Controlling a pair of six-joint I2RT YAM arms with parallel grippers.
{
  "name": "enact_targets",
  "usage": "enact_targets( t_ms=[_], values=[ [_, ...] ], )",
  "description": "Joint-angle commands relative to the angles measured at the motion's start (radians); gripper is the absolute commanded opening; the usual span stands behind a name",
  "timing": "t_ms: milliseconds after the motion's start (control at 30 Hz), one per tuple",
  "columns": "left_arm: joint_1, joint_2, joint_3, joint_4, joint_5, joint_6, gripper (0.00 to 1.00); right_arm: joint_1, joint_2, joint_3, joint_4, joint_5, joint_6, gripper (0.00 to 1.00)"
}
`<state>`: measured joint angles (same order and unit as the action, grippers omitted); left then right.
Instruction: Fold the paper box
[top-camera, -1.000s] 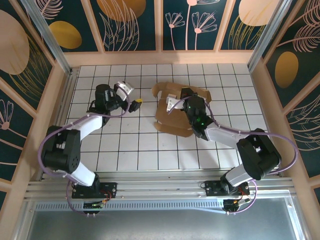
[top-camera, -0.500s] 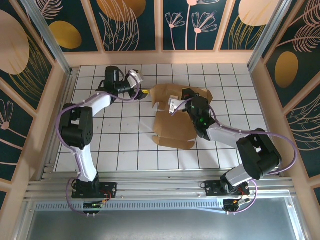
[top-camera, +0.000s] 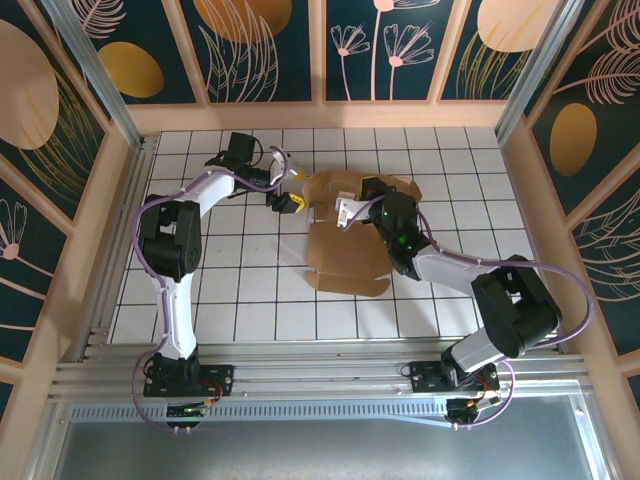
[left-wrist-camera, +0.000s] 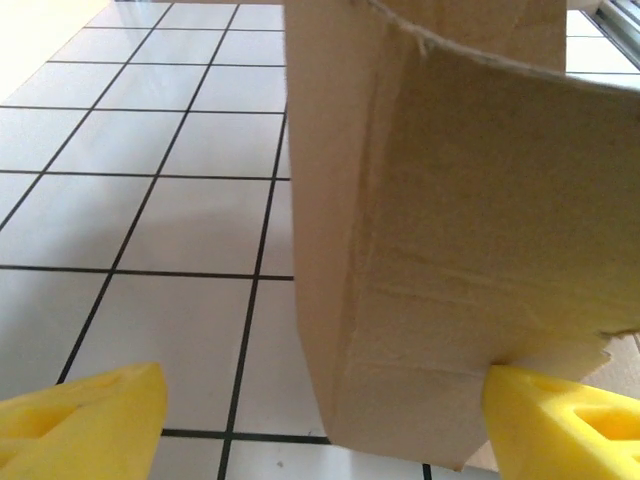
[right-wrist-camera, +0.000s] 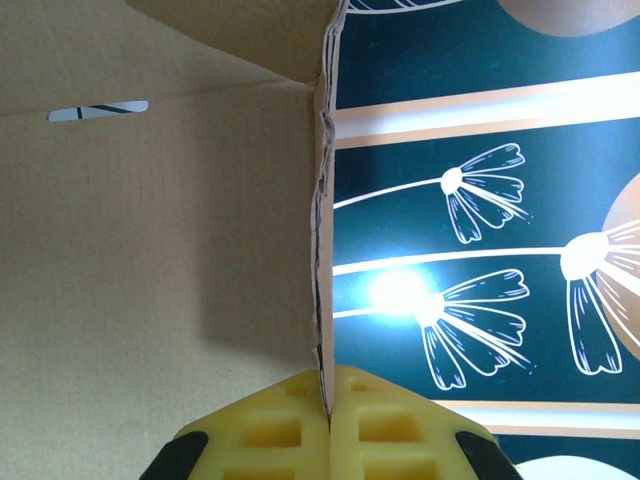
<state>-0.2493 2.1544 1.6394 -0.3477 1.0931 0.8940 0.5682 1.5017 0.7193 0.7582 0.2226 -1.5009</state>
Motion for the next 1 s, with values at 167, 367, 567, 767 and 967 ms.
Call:
enact_targets(
  t_ms=[167, 367, 567, 767, 967],
  values=[
    [-0.065, 0.006, -0.058, 0.145, 0.039, -0.071, 0.72, 0.010, 0.011, 0.025, 0.074, 0.014, 0.015, 0.02],
    [-0.068, 0.017, -0.063, 0.149, 0.033, -0.082, 0.70, 0.028, 0.001, 0.029, 0.075, 0.021, 0.016, 0.02],
    [-0.094, 0.017, -0.101, 0.269, 0.075, -0.171, 0.65, 0.047, 0.013, 0.046, 0.070, 0.040, 0.046, 0.02],
    [-0.115, 0.033, -0.120, 0.357, 0.013, -0.265, 0.60, 0.055, 0.012, 0.064, 0.007, 0.062, 0.114, 0.02],
    [-0.148, -0.016, -0.214, 0.535, -0.168, -0.354, 0.65, 0.054, 0.016, 0.091, -0.100, 0.088, 0.218, 0.02]
  ],
)
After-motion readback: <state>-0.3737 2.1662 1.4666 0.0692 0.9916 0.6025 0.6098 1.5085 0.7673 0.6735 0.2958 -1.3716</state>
